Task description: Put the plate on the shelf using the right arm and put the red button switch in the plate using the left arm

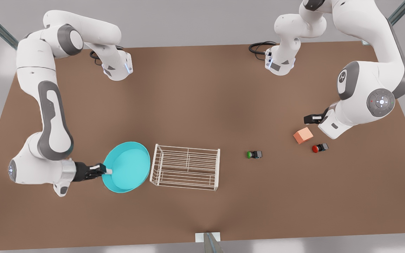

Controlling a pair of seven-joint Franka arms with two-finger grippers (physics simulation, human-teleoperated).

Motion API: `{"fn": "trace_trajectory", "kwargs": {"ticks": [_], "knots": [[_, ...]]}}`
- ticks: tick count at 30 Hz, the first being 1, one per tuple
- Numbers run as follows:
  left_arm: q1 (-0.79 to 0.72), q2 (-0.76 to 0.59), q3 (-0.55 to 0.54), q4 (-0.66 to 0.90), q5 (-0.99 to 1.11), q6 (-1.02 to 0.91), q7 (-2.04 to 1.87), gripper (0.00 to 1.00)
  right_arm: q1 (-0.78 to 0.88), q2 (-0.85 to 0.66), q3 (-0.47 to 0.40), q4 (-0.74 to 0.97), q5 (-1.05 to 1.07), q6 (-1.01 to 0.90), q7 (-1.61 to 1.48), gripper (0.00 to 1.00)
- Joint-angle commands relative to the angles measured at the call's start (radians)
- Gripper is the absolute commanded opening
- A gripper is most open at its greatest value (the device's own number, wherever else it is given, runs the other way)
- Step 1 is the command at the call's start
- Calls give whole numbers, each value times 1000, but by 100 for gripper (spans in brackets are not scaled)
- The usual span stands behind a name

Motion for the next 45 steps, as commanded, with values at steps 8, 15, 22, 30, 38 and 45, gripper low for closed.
{"fn": "trace_trajectory", "kwargs": {"ticks": [8,15,22,30,38,45], "knots": [[-2,-1,0,0,0,0,-2,100,280,121,-23,134,10,138,285,21],[-8,-3,-3,19,0,-6,-6,100,384,167,-77,139,5,250,311,21],[-11,-3,-5,22,0,-6,-6,100,392,172,-76,139,7,259,311,52],[37,57,3,20,6,58,-8,100,363,39,-76,119,-71,144,308,100],[368,330,15,4,13,282,-578,100,15,-172,-131,117,-734,-397,277,100],[322,223,66,-426,7,753,-1353,100,12,-491,-148,-151,-590,-362,349,100]]}}
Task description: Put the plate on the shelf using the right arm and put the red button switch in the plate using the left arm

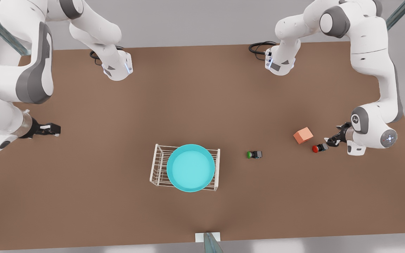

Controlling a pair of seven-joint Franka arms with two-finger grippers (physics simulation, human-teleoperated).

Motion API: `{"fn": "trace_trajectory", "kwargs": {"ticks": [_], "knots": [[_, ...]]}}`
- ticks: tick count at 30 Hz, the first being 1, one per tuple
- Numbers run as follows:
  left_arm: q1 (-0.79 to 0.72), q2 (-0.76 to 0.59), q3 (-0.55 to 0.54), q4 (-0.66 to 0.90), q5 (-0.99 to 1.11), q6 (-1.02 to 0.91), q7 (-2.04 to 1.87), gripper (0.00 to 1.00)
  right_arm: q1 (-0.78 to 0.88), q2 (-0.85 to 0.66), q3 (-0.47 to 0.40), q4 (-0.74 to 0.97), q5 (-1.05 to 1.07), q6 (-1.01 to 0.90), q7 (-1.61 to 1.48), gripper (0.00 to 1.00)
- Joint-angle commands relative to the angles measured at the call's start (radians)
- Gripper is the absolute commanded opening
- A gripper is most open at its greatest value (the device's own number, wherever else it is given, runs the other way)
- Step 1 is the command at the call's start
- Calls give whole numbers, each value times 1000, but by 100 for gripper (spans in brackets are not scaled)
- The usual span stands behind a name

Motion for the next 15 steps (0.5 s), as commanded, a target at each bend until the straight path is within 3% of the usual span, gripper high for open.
{"fn": "trace_trajectory", "kwargs": {"ticks": [1,15], "knots": [[5,-2,1,-42,-19,312,-913,100,-3,-42,-13,-66,32,20,62,100],[26,33,1,-149,-115,519,-966,100,-2,-44,-39,-88,38,26,49,100]]}}
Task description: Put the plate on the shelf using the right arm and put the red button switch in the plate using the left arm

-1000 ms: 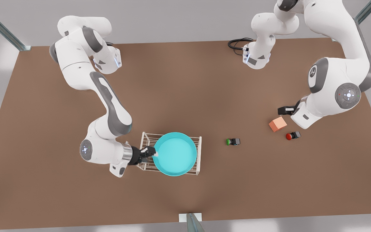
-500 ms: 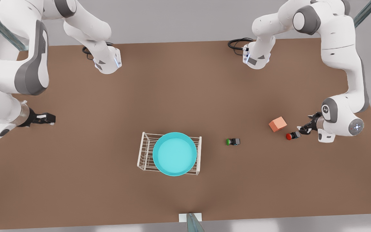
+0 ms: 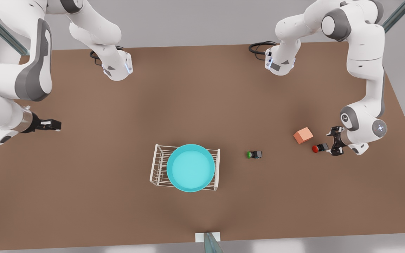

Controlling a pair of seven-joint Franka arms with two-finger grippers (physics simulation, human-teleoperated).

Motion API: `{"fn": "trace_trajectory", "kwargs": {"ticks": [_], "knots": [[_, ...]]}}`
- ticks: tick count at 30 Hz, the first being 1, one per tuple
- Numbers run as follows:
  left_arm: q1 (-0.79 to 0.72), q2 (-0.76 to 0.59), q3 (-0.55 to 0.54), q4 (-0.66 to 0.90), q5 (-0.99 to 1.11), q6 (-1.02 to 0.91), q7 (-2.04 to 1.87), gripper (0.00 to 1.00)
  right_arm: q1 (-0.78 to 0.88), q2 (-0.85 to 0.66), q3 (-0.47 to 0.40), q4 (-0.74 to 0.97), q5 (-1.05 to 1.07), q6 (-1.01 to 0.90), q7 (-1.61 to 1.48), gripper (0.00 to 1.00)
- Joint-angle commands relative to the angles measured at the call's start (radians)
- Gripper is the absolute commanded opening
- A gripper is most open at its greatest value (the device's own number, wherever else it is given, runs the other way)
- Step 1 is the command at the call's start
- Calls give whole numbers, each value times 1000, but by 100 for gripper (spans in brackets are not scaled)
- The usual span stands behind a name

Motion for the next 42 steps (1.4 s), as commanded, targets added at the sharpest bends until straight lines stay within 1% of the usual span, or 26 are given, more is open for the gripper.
{"fn": "trace_trajectory", "kwargs": {"ticks": [1,6,10,20,21,22,23,24,26,27,28,30,33,35,37,39,40,42], "knots": [[1,8,0,-3,-3,107,-441,100,1,-1,-1,0,0,0,18,100],[-11,37,-3,0,23,115,-386,100,3,2,-3,-3,-1,4,18,100],[-20,42,-3,-1,15,94,-449,100,3,2,-3,-7,0,0,18,100],[-22,74,-3,0,23,103,-443,100,4,11,-9,-4,-1,-8,16,100],[-24,82,-3,0,21,112,-443,98,4,15,-10,2,-1,-7,15,100],[-24,82,-3,0,18,112,-446,93,4,15,-10,0,-1,-5,3,100],[-24,82,-3,0,18,112,-446,76,4,15,-10,0,-1,-7,3,100],[-24,82,-3,0,18,112,-446,68,4,15,-10,0,0,-7,3,100],[-25,82,-3,0,18,117,-446,64,4,15,-12,2,0,-5,3,100],[-25,82,-3,2,18,118,-446,60,4,15,-12,2,0,-5,3,100],[-25,79,-3,2,18,117,-446,53,4,16,-12,2,0,-4,3,100],[-27,63,-3,2,18,115,-448,48,6,18,-15,2,0,1,3,100],[-31,57,-3,3,20,115,-446,45,6,18,-17,2,0,3,3,100],[-31,59,-3,3,21,115,-446,41,6,18,-20,2,2,3,1,100],[-33,57,-3,5,21,115,-445,41,7,18,-23,2,2,3,-4,100],[-62,0,-3,11,21,104,-449,40,7,18,-23,2,2,3,-5,100],[-65,-7,-3,42,15,72,-449,40,7,18,-24,2,2,1,-5,100],[-85,-14,-6,223,-21,-162,-454,40,7,18,-30,3,6,3,-11,100]]}}
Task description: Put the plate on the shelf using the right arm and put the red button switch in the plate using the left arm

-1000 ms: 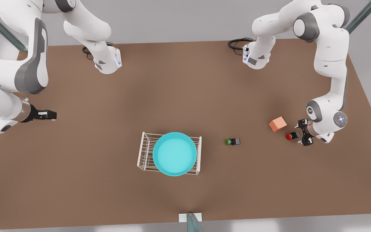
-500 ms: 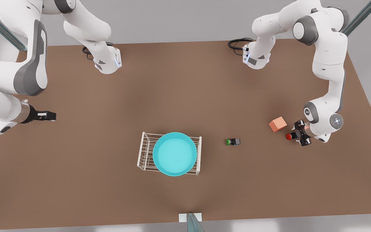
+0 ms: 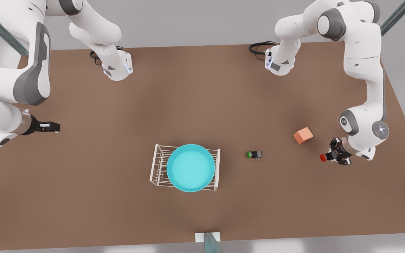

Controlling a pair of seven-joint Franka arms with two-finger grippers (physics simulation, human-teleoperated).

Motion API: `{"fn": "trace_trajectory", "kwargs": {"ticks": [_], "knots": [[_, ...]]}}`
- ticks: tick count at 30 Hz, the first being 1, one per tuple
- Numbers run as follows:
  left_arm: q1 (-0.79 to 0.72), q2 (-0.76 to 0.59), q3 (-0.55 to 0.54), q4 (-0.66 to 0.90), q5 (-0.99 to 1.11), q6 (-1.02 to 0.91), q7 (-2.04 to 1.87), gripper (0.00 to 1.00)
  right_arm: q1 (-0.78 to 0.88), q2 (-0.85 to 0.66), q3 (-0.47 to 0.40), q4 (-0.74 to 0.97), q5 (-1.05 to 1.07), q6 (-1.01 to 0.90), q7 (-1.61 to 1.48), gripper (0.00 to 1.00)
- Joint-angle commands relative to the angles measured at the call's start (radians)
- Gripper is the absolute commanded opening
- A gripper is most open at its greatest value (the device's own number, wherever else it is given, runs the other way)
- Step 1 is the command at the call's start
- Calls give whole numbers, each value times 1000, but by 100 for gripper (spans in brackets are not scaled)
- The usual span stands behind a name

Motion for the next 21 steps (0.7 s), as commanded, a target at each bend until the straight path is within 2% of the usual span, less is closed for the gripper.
{"fn": "trace_trajectory", "kwargs": {"ticks": [1,5,7,8,11,14,19,20,21], "knots": [[-71,-6,-2,76,-24,-216,-51,40,-1,1,-4,1,6,1,-14,100],[-260,-20,-34,296,-32,-459,-299,40,0,4,-5,4,3,2,-14,100],[-352,-2,-74,361,-55,-473,-471,40,3,4,-7,4,3,2,-14,100],[-375,25,-120,407,-54,-475,-529,40,5,5,-13,4,3,2,-14,100],[-531,179,-123,642,-51,-519,-706,40,5,5,-15,4,3,2,-15,100],[-654,321,-121,831,-46,-431,-787,40,6,5,-21,6,4,2,-15,100],[-764,359,-114,836,-44,-182,-866,41,9,7,-25,4,4,4,-15,100],[-755,357,-112,834,-44,-182,-859,92,9,5,-25,4,4,4,-15,100],[-740,359,-112,829,-47,-182,-859,92,9,7,-25,4,4,4,-15,100]]}}
